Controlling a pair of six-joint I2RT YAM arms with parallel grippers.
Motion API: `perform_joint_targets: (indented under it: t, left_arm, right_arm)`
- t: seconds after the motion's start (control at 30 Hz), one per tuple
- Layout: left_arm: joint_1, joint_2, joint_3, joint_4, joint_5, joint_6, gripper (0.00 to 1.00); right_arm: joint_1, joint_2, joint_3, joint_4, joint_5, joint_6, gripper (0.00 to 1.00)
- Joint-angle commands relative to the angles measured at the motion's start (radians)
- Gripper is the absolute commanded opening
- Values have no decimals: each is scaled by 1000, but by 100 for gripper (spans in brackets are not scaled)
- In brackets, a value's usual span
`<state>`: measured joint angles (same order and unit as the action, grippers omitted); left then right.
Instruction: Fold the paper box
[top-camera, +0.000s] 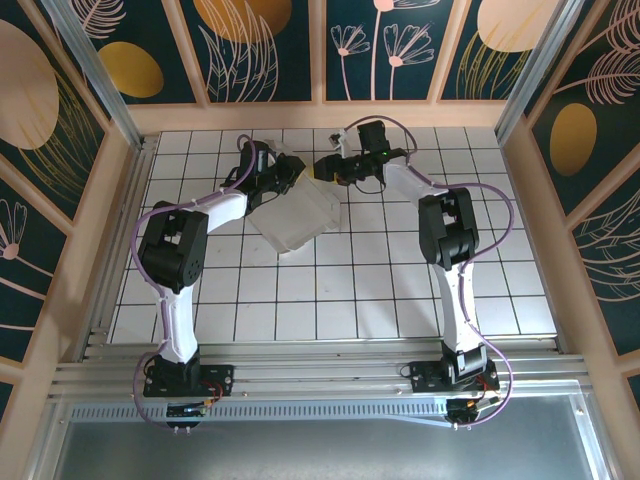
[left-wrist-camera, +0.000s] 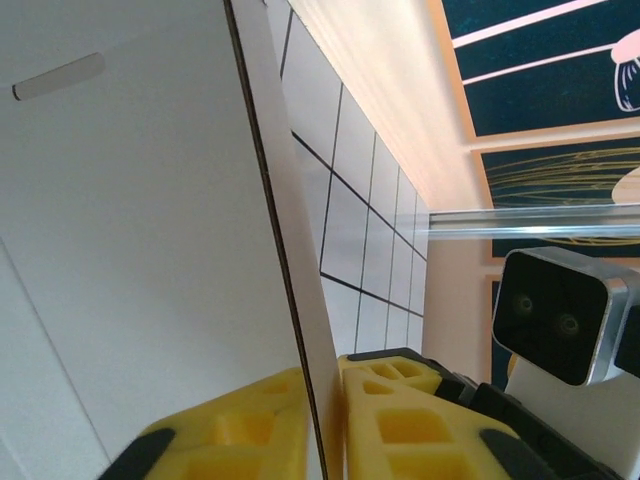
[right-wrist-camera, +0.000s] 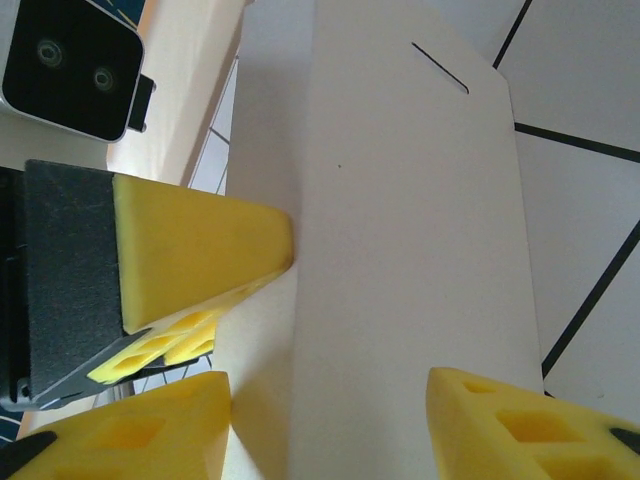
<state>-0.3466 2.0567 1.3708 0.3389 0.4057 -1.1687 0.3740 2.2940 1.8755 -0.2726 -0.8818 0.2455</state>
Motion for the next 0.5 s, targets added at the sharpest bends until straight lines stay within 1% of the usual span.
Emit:
perform_joint_targets:
  t: [0.0,0.13,0.17,0.23,0.27,0.33,0.37,0.4,0.47]
  left_arm:
    - [17,3,-15,-21,-36,25,26]
    - [33,-73,-30,-44,-99,102,54]
    - [40,-98,-33,-56,-119,132,58]
    - [48,-149,-36,-90,-175,207,63]
    - [50,-176,-33,-124,-222,259,66]
    - [53,-208,-12,-202,-310,382,67]
    - [53,-216,13,-255,-345,464,66]
    - [56,-214,43,-311,-382,539,62]
    - [56,-196,97,-374,-405,679,56]
  right_arm:
    - [6,26,-8,-22,52,-6,51]
    - [5,24,-4,-37,62,-14,50]
    - [8,22,-3,-40,64,-15,50]
    - [9,18,-1,-42,68,-15,50]
    - [9,17,-1,-43,69,-18,49]
    - [13,15,4,-49,73,-23,49]
    - [14,13,7,-52,73,-25,49]
    - [17,13,9,-55,75,-27,49]
    - [17,10,11,-56,75,-29,49]
